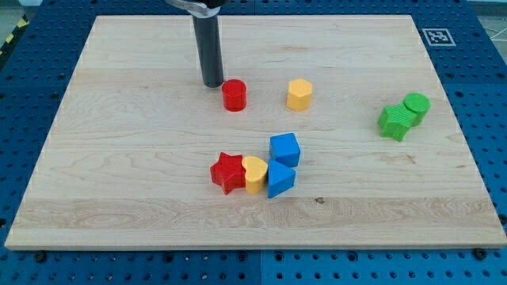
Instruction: Push the red circle towards the blue cube
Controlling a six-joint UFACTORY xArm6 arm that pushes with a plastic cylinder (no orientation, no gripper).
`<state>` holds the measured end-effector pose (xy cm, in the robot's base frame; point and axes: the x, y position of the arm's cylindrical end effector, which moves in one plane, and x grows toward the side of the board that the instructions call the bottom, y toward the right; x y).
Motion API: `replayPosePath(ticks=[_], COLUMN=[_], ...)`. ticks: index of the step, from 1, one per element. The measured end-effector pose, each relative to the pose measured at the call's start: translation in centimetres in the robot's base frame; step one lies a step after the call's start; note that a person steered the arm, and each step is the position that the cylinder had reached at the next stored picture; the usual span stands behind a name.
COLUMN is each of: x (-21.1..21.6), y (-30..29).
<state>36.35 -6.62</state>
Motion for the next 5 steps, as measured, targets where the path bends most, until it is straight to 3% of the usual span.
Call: replayPosePath(ticks=[3, 5], x=[6.7, 1.2], y=[2.6, 2.9])
